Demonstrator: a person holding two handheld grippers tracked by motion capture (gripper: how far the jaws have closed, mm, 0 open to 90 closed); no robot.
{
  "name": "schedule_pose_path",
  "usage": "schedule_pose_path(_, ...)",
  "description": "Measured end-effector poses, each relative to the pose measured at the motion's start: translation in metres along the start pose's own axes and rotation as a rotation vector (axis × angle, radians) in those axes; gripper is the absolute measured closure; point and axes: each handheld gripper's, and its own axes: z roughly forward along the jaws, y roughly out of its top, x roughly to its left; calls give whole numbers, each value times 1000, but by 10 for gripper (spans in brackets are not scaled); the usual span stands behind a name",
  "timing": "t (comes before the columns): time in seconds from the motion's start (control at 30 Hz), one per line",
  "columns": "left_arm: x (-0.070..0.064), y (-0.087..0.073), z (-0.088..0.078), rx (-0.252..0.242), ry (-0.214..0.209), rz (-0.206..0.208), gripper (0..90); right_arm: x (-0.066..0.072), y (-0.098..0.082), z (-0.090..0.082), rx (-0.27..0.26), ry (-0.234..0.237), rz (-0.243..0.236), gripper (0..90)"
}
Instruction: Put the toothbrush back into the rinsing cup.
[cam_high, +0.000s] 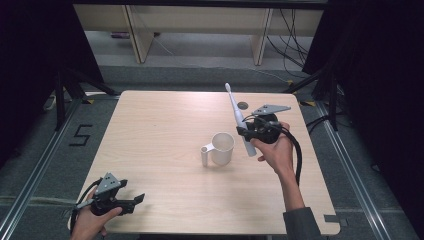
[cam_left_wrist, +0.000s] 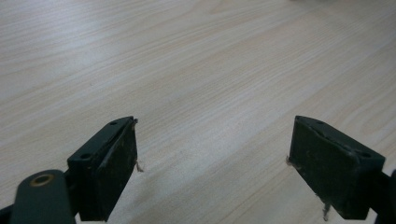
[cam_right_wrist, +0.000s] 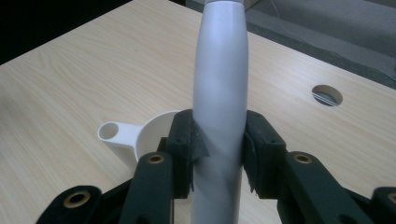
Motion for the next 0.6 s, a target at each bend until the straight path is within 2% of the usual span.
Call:
schedule_pose_path(0.13,0,0,0,-4,0,-2,148,3,3,2,-20,-6,6,668)
schedule_pose_path(0.23,0,0,0,-6,0,-1,148,6,5,2,-37,10,24,668)
schedule_pose_path(0.33,0,0,0,0,-1,5,148,7,8,4,-58,30,-3,668)
schedule_pose_path(0.5,0,0,0,-4,0,0,148,11,10,7,-80,32,-5,668)
schedule_pose_path(0.57,0,0,0,-6,0,-1,148,13,11,9,-82,29,14,668)
schedule_pose_path(0.6,0,0,0,-1,0,4,148,14,11,11,-105,20,9,668)
